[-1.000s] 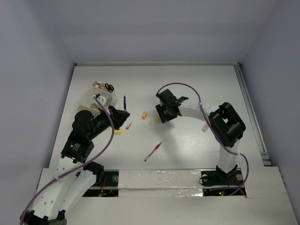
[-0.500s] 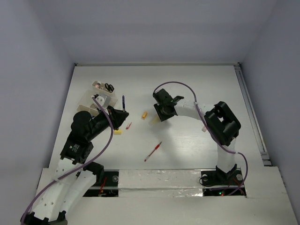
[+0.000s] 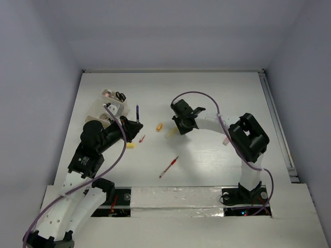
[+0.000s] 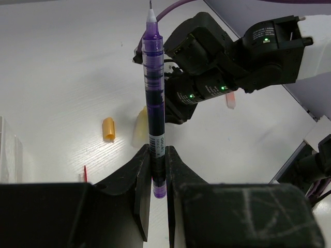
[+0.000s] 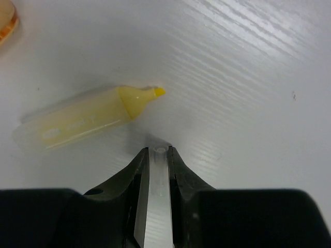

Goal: Sort the stationery into containers
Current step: Close the pen cap on the pen.

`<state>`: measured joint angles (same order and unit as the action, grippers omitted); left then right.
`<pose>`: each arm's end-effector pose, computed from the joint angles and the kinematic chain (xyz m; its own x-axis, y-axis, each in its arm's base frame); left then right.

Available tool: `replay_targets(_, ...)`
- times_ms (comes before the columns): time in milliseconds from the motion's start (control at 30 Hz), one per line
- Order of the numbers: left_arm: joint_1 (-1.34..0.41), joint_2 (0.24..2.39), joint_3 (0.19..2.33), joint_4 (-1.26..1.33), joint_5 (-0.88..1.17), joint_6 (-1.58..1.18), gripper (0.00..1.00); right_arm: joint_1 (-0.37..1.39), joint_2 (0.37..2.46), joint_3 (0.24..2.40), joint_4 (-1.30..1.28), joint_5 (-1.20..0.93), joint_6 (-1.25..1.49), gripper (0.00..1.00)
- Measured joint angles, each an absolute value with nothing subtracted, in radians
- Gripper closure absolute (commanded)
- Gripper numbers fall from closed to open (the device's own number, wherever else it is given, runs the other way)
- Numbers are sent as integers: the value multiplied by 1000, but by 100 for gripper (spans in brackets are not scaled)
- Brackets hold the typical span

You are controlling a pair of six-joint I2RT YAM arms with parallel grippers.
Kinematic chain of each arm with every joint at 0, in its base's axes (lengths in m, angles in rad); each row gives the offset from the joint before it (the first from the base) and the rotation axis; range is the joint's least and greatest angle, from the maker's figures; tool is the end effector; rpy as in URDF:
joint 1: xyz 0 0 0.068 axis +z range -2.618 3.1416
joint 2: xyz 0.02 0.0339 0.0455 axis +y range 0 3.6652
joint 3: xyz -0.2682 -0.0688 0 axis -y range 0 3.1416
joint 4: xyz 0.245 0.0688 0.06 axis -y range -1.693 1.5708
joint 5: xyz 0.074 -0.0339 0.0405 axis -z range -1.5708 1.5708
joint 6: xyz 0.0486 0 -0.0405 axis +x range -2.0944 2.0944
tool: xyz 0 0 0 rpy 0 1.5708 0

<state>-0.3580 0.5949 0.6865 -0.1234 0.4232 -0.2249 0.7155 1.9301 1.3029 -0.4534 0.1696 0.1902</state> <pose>0.1378 -0.0729 0.3422 -0.1860 -0.1475 -0.9714 0.6796 0.6947 -0.2356 0.3113 0.2597 0.1618 -0.7648 -0.4178 -0.4905 -0.4501 0.8911 -0.0572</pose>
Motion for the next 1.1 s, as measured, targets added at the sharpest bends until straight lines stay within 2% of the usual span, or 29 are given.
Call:
replay_targets(167,-358,593,680,-108,448,-238,100,715,1837,1230,-463,164,204,100)
replay_targets(333,-358,569,674,-54,504,-273,100,715,1610,1180,-412,152,233,100)
replay_targets(500,-358,593,667,4,550,-306,100,715,1349,1154,-188,88,316,100)
replay_targets(600,-358,603,654,3,551,-312,100,715,1267,1137,-12,36,390,100)
replay_targets(833,-358,623,647,-3,550,-312,100,740,1311,1109,325,-53,579,100)
replay_targets(1100,-358,667,647,-4,550,-306,100,796,1436,1139,436,-95,670,100)
